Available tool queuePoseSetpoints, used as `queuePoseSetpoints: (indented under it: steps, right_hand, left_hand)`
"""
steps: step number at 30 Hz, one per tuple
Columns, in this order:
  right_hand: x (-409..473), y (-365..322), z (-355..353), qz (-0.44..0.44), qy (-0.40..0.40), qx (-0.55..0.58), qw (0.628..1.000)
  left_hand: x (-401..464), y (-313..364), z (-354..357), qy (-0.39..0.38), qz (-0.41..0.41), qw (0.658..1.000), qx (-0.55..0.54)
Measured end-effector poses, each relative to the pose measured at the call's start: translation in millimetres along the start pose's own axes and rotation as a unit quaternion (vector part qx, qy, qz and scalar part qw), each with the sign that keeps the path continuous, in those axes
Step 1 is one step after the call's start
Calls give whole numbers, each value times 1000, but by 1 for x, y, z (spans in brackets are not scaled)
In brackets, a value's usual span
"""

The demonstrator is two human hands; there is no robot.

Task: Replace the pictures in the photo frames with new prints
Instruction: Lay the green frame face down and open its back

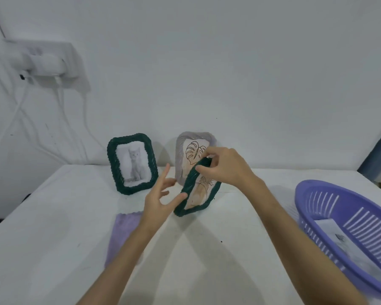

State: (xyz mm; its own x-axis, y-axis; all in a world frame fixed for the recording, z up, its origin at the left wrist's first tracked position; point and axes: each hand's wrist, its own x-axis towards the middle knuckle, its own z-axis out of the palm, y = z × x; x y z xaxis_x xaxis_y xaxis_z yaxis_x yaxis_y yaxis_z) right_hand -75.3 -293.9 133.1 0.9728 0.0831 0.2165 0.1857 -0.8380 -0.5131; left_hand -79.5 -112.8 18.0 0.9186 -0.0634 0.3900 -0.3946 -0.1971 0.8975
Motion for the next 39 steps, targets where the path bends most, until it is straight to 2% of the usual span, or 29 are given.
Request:
queuePoseSetpoints:
  steps: [2, 5, 9, 14, 18, 23, 26, 30, 35, 39]
  right_hand:
    - [-6, 4, -7, 11, -35, 47, 998]
    - [-12, 9, -12, 7, -37, 98, 994]
    - [-15, 15, -18, -14, -75, 143, 987]
    - [-13, 22, -17, -31, -173, 223, 959]
    - [-9, 26, -9, -34, -207, 271, 939]
    - [-7, 38, 8, -14, -199, 248, 948]
    - [-5, 45, 26, 3, -180, 264, 948]
    - [-4, 60, 58, 13, -155, 225, 962]
    - [-10, 69, 94, 56, -102, 209, 971]
    - [-15, 71, 113, 92, -57, 206, 972]
  left_hand:
    - [5, 2, 1, 24, -20, 999, -36]
    - [15, 8, 1, 20, -59, 996, -59]
    - [27, 20, -7, -43, -90, 994, -33]
    - [25, 21, -20, -141, -106, 984, 4]
    - [18, 15, -20, -161, -89, 983, -20]
    - [1, 10, -18, -109, -113, 987, 22]
    - [-7, 10, -15, -97, -121, 985, 71]
    - [-16, -3, -15, -81, -154, 978, 119]
    - [-25, -23, -14, -78, -196, 956, 202]
    - [-24, -32, -13, -90, -177, 920, 338]
